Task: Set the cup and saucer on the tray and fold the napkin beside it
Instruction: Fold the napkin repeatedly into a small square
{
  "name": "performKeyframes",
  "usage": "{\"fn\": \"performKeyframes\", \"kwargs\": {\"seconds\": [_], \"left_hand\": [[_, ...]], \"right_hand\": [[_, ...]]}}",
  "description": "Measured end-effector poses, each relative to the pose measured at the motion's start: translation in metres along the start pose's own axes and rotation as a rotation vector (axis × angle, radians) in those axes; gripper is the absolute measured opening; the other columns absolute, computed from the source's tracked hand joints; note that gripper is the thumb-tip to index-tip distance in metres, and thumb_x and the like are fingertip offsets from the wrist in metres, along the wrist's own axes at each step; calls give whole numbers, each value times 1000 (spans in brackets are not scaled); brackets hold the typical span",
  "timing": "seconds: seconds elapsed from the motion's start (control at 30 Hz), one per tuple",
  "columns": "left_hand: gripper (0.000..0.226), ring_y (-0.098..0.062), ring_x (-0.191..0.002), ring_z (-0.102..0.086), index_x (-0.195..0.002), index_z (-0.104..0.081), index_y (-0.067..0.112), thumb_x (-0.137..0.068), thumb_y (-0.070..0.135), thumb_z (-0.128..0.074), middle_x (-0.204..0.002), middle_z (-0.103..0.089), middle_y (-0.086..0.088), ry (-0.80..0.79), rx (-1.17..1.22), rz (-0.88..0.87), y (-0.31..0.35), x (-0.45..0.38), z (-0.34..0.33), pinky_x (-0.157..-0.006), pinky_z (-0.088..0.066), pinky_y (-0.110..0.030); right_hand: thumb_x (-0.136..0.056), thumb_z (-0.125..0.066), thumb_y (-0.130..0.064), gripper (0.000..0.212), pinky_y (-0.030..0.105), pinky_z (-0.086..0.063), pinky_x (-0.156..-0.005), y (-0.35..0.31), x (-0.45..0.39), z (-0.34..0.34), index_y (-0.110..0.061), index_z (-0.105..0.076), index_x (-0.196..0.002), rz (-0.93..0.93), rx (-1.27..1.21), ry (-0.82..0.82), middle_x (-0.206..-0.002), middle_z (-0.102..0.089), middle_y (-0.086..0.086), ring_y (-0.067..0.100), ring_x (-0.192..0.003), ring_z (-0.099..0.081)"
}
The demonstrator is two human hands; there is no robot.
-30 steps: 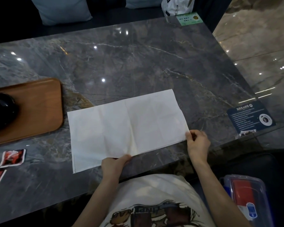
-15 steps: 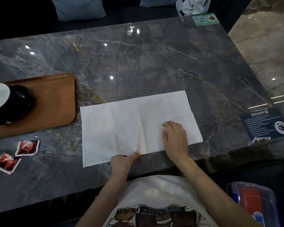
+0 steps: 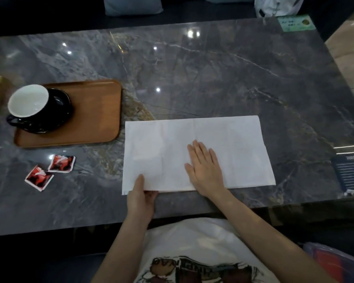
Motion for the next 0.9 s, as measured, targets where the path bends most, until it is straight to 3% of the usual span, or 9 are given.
{"fn": "performKeyframes", "kwargs": {"seconds": [0.13,0.27,0.37,0.43,0.5,0.6,0.7,0.77,0.9], "left_hand": [[14,-5,-61,-68,-97,-62,10,-93,17,-50,-68,-73,8,86,-26,-130,30,-8,22,-52,-57,-23],[23,-3,-62,-66,-104,-61,4,-96,16,-43,-84,-72,-2,198,-166,-252,48,-10,40,-53,-55,-15],[20,-12,-76,-65,-104,-58,4,-95,17,-45,-103,-65,-15,221,-264,-267,52,-14,45,-66,-56,-23],[20,-22,-84,-62,-103,-62,2,-88,14,-57,-106,-65,-21,212,-470,-308,56,-15,41,-77,-53,-35],[27,-26,-90,-62,-106,-65,4,-81,14,-66,-103,-68,-19,216,-801,-408,62,-13,34,-86,-50,-37],[21,-30,-88,-64,-99,-69,5,-82,15,-61,-94,-72,-14,240,-1138,-609,69,-5,23,-77,-46,-31],[23,-33,-92,-64,-103,-68,3,-84,13,-59,-99,-71,-18,259,-1186,-648,72,-3,20,-82,-48,-35],[22,-29,-88,-63,-102,-68,3,-84,12,-60,-98,-71,-18,258,-1168,-628,73,-4,20,-77,-44,-30],[17,-20,-76,-57,-94,-70,4,-82,12,-62,-91,-72,-16,252,-1163,-595,78,-9,21,-72,-39,-26]], "right_hand": [[-95,-30,-40,59,33,6,-114,0,0,-1,-17,-13,-147,2,11,-5,-157,-12,4,17,-144,-7],[-95,-30,-42,61,36,3,-115,-1,0,-2,-17,-9,-147,6,35,-24,-157,-9,5,19,-145,-5],[-96,-29,-43,61,36,4,-115,-1,0,-2,-18,-7,-147,6,37,-34,-158,-7,6,19,-145,-3],[-96,-28,-44,62,36,5,-115,-1,1,-1,-18,-5,-147,9,53,-40,-158,-6,5,19,-145,-2],[-95,-27,-45,62,36,5,-115,-2,1,-1,-18,-5,-147,11,56,-43,-158,-5,5,19,-145,-2],[-95,-29,-44,61,37,0,-116,-3,0,3,-18,-10,-147,8,44,-38,-157,-10,6,21,-145,-7],[-95,-35,-40,58,41,-11,-116,-5,-2,9,-15,-20,-145,-1,32,-4,-155,-21,10,25,-142,-18],[-94,-37,-37,56,42,-15,-115,-7,-3,12,-14,-25,-144,4,31,22,-153,-26,12,27,-141,-23],[-94,-37,-34,55,40,-8,-115,-8,-7,14,-13,-25,-144,36,24,49,-153,-26,10,25,-142,-21]]}}
Point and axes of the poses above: each hand's wrist, its own x-axis away from the middle knuckle, its own z-axis out of the back of the hand, y = z × x, the point moved 5 cm from there along -x, towards the middle knuckle
